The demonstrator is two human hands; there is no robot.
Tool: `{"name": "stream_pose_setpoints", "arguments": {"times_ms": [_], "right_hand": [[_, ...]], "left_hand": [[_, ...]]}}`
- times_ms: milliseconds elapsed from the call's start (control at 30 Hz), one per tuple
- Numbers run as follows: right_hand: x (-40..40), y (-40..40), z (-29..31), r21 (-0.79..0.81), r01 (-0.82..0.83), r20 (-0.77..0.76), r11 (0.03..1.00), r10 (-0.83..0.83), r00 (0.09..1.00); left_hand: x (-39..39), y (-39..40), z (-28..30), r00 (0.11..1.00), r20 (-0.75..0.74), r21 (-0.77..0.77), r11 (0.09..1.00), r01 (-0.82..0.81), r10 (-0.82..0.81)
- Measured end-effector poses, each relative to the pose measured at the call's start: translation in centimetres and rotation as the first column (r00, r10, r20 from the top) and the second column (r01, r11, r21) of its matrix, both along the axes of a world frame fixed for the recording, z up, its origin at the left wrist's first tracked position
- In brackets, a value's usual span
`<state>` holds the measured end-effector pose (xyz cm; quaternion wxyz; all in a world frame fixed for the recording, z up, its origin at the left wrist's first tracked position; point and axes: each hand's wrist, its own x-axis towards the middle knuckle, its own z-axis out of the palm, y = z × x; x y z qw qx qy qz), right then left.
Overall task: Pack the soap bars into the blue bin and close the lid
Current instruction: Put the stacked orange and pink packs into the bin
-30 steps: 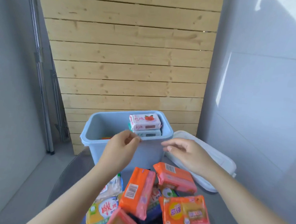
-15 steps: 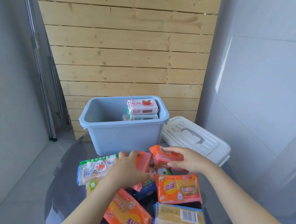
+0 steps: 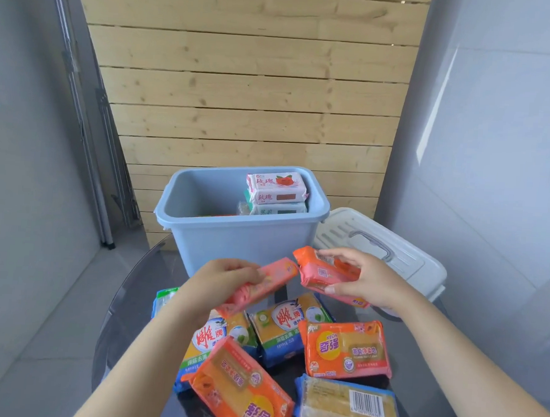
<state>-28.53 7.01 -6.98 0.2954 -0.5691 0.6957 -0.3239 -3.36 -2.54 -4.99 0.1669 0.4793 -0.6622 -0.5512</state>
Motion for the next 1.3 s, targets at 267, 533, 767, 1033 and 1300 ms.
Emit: {"name": "stream_pose_setpoints", "arguments": {"times_ms": [267,533,767,1033,1300], "right_hand": [[2.3,2.0,3.2,-0.185,-0.034,-0.032,0.982,0.029,0.999],[5.2,2.7,3.7,-0.262,-0.102,-0.132,0.960,0.070,0.989],[6.2,2.3,3.0,-0.253,-0.109,-0.166,0.961,0.068,0.984],[6.8,1.9,3.2,-0.255,-0.112,-0.138,0.960,0.079,0.987],[5.1,2.3,4.0,-0.047,-0.076,0.576,0.996,0.089,0.812]], "left_hand": [[0.8,-0.7,0.1,0.957,-0.265,0.578,0.814,0.058,0.120],[-1.0,1.5,0.6,0.904,-0.428,0.620,0.725,0.300,-0.008],[-0.6,2.2,0.5,0.884,-0.427,0.380,0.849,0.367,-0.191],[-0.8,2.7,0.5,0.909,-0.410,0.353,0.906,0.234,-0.075],[0.5,2.6,1.8,0.845,-0.534,0.422,0.875,0.237,0.028]]}}
